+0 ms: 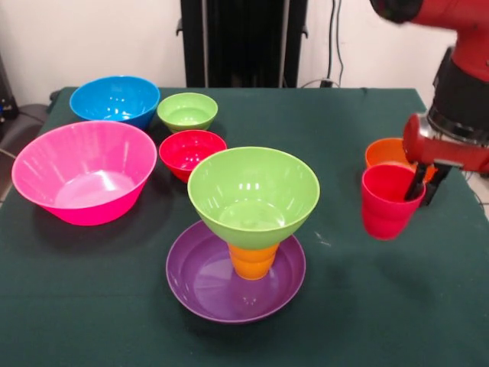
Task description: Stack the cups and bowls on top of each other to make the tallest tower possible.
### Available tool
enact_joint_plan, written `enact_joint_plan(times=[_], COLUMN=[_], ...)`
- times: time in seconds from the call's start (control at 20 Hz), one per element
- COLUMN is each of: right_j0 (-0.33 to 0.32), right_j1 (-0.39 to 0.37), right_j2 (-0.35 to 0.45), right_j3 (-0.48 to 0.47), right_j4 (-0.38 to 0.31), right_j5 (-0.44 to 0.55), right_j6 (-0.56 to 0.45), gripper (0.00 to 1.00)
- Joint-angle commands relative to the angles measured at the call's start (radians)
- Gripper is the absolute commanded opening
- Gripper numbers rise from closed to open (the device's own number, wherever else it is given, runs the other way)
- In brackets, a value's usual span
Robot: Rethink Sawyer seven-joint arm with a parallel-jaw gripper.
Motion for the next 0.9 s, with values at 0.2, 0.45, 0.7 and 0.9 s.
enact_joint_plan(times=[0.2, 0.45, 0.7, 0.9], right_j0=[-0.086, -0.13, -0.142, -0.157], right_j1=[-0.177, -0.23, -0.283, -0.303], right_j2=[0.132, 0.179, 0.217, 0.216], right_j3=[0.051, 0.112, 0.091, 0.096], right_j4=[0.012, 0.005, 0.021, -0.011], right_j5=[0.216, 0.203, 0.299, 0.315], right_j6=[-0.043, -0.106, -0.095, -0.117], gripper=[0.0, 0.0, 0.0, 0.0])
